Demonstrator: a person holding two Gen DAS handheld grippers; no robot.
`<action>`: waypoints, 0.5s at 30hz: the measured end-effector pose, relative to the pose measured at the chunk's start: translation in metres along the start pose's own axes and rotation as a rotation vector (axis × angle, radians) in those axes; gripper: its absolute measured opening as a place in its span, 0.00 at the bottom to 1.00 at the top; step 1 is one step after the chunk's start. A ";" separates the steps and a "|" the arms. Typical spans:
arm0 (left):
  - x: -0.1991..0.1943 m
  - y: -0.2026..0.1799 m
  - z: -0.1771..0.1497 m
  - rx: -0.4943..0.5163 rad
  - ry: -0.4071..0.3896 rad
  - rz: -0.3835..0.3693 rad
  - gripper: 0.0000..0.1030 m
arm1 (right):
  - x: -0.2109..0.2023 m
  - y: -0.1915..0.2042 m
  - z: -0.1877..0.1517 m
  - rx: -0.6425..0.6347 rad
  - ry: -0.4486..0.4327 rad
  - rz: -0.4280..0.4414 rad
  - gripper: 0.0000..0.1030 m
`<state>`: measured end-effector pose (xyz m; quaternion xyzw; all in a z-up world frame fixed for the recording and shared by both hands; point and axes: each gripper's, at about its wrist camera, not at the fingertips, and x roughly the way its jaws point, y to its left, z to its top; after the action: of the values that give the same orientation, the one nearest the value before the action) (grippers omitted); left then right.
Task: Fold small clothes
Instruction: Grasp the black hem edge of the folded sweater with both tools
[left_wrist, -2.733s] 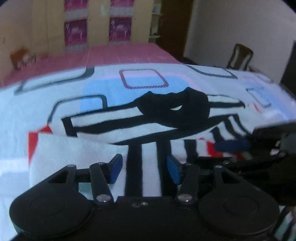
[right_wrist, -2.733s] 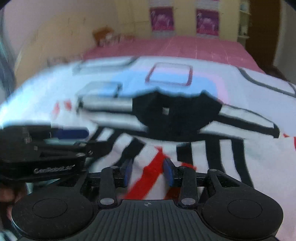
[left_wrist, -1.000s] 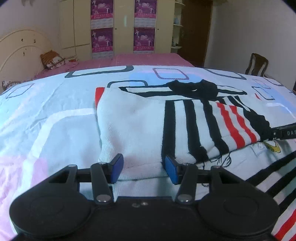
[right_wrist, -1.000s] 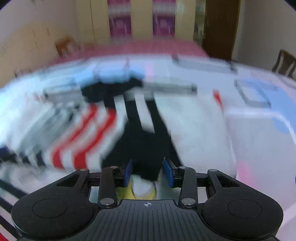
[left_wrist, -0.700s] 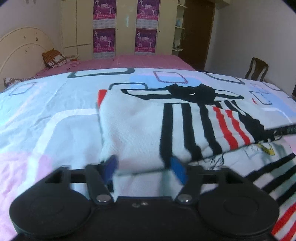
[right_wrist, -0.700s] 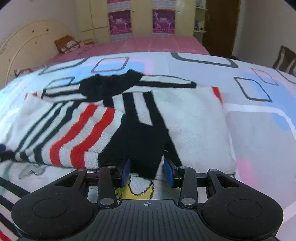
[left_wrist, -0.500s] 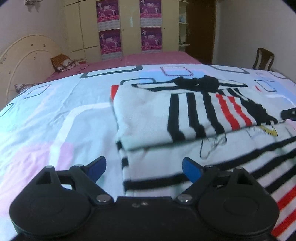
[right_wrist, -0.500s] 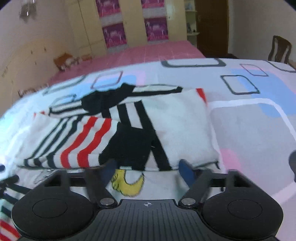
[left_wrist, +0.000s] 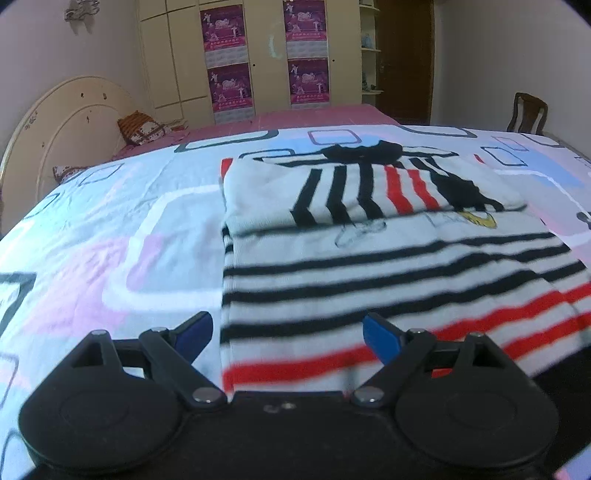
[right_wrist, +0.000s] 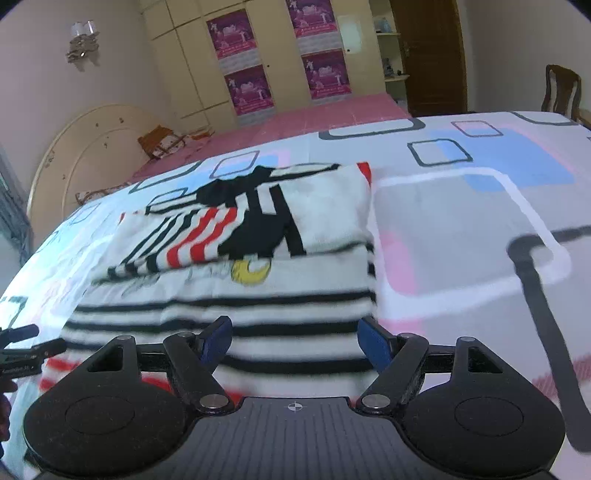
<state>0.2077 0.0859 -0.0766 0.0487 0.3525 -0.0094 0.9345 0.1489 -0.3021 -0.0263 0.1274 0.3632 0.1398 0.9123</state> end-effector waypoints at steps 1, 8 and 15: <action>-0.004 -0.001 -0.005 -0.002 0.002 0.001 0.86 | -0.005 -0.002 -0.006 0.001 0.005 0.004 0.73; -0.030 0.007 -0.046 -0.065 0.060 0.003 0.77 | -0.033 -0.013 -0.048 0.022 0.047 0.047 0.72; -0.050 0.037 -0.084 -0.240 0.113 -0.091 0.72 | -0.039 -0.038 -0.085 0.166 0.098 0.082 0.54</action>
<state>0.1171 0.1299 -0.1031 -0.0789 0.4048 -0.0069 0.9110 0.0690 -0.3403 -0.0743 0.2104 0.4122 0.1527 0.8732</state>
